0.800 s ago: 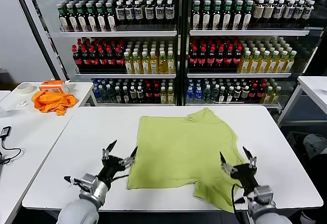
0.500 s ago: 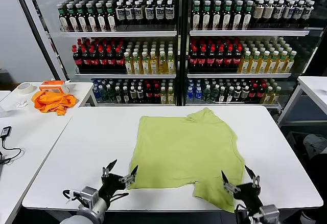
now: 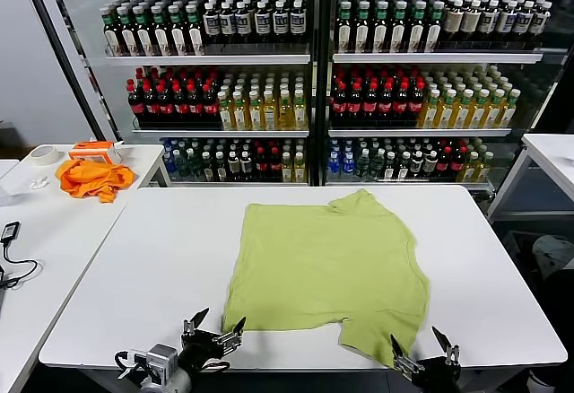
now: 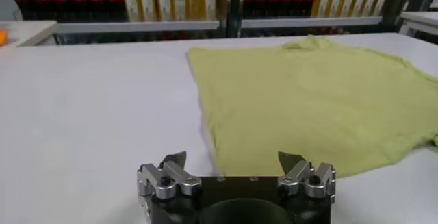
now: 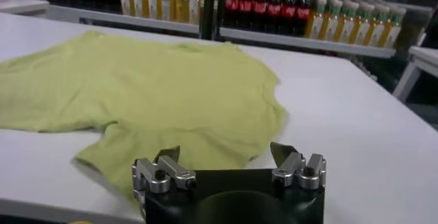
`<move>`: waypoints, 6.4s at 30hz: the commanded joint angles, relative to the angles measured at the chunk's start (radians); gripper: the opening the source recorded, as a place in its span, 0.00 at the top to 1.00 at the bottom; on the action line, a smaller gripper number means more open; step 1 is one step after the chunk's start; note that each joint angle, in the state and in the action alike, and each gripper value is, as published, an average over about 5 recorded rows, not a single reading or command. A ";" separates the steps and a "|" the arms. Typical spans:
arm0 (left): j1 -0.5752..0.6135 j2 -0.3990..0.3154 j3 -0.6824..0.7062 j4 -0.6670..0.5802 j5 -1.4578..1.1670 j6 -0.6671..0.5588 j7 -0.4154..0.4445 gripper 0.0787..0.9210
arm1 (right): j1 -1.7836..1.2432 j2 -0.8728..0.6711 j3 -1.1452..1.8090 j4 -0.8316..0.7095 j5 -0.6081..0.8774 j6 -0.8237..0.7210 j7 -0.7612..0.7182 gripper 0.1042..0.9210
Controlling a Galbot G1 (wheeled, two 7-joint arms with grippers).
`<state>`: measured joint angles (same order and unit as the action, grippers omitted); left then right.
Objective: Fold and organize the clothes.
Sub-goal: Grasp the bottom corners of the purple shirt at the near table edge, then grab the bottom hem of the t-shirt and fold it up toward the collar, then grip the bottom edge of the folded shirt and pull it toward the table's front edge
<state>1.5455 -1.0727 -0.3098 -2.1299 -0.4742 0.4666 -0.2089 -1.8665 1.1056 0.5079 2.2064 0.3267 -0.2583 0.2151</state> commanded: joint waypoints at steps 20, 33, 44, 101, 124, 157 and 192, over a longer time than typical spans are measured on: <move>-0.012 -0.034 0.049 0.050 0.034 -0.002 -0.044 0.44 | 0.067 0.039 -0.091 -0.055 0.039 -0.005 0.022 0.53; -0.026 -0.040 0.070 0.071 0.062 -0.031 -0.037 0.87 | 0.111 0.043 -0.065 -0.022 0.048 -0.005 0.016 0.97; 0.000 0.041 -0.054 -0.058 -0.044 -0.034 0.001 1.00 | -0.087 0.025 0.054 0.226 0.095 -0.079 0.001 0.99; -0.470 0.051 0.120 0.371 -0.107 -0.071 0.209 1.00 | 0.412 0.057 -0.063 -0.156 0.157 -0.224 0.012 0.99; -0.401 0.077 0.066 0.323 -0.193 -0.129 0.127 0.46 | 0.212 0.013 0.103 -0.027 0.184 -0.237 0.011 0.33; -0.262 0.064 0.088 0.215 -0.128 0.034 0.069 0.75 | 0.209 0.035 0.042 -0.055 0.209 -0.169 -0.006 0.86; 0.052 0.161 -0.090 -0.110 -0.078 0.013 0.068 0.71 | 0.066 -0.008 0.179 0.191 0.164 -0.151 -0.004 0.69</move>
<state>1.5744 -0.9153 -0.3798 -2.1793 -0.5385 0.4728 -0.1364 -1.8493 1.1294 0.6200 2.3301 0.4442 -0.4000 0.2046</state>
